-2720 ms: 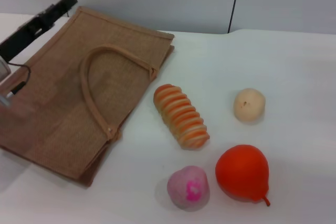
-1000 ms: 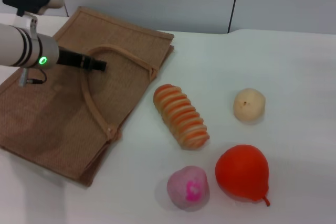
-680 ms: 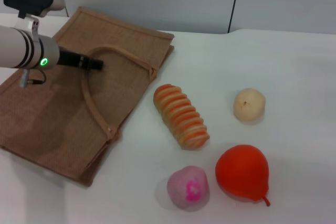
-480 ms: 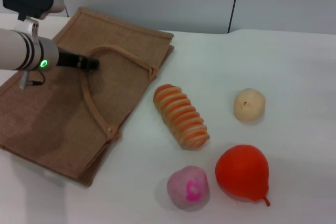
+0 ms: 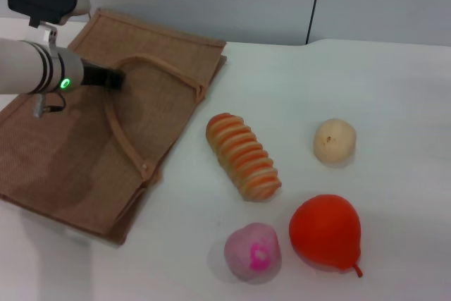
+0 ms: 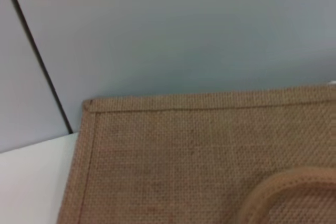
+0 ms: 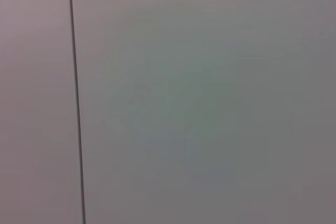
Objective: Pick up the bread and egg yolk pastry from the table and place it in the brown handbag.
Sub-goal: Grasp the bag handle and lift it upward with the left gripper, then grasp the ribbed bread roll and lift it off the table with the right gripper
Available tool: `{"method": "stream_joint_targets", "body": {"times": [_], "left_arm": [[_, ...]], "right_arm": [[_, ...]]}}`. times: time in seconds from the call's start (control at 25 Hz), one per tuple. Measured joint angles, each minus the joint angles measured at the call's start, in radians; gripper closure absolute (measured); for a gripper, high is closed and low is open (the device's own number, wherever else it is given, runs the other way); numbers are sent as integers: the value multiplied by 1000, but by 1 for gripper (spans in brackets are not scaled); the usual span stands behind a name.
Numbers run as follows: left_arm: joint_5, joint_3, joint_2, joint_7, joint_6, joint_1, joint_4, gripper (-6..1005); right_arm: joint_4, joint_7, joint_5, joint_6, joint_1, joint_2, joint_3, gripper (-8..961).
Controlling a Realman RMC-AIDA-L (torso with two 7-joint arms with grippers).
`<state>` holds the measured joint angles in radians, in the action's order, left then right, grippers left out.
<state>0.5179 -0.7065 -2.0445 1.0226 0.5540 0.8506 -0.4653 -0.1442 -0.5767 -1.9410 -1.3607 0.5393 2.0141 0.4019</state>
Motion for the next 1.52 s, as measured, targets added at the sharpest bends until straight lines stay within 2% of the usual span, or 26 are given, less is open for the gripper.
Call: {"method": "stream_joint_targets", "body": {"times": [0.04,0.24,0.36,0.52,0.72,0.88,1.0,1.28,1.52], "left_arm": [[22,-10,0,6,-1,-4,-1,764],[254,-62,0,133,13,-44,-11,880],[417,-61,1,233,55,-81,-22,880],[668,-52,8,385,216,-167,-78,880],[925,-18,12,561,412,-259,-109,881],[1074,48,11,669,520,-313,-95,881],[1143,88,11,720,573,-334,-62,881],[1196,130,11,774,635,-347,-25,880],[1213,145,13,784,649,-350,-13,881]], "right_arm": [[0,0,0,0,0,0,0,72],[-1,0,-2,0,-7,0,-6,73],[-2,0,-13,-1,-3,0,-51,73],[-1,0,-70,-4,26,-1,-140,73],[-1,-16,-202,34,89,-1,-231,74],[2,-153,-356,154,181,4,-302,74],[1,-225,-419,170,214,4,-328,75],[1,-487,-613,215,325,6,-435,75],[18,-593,-648,220,386,9,-544,76]]}}
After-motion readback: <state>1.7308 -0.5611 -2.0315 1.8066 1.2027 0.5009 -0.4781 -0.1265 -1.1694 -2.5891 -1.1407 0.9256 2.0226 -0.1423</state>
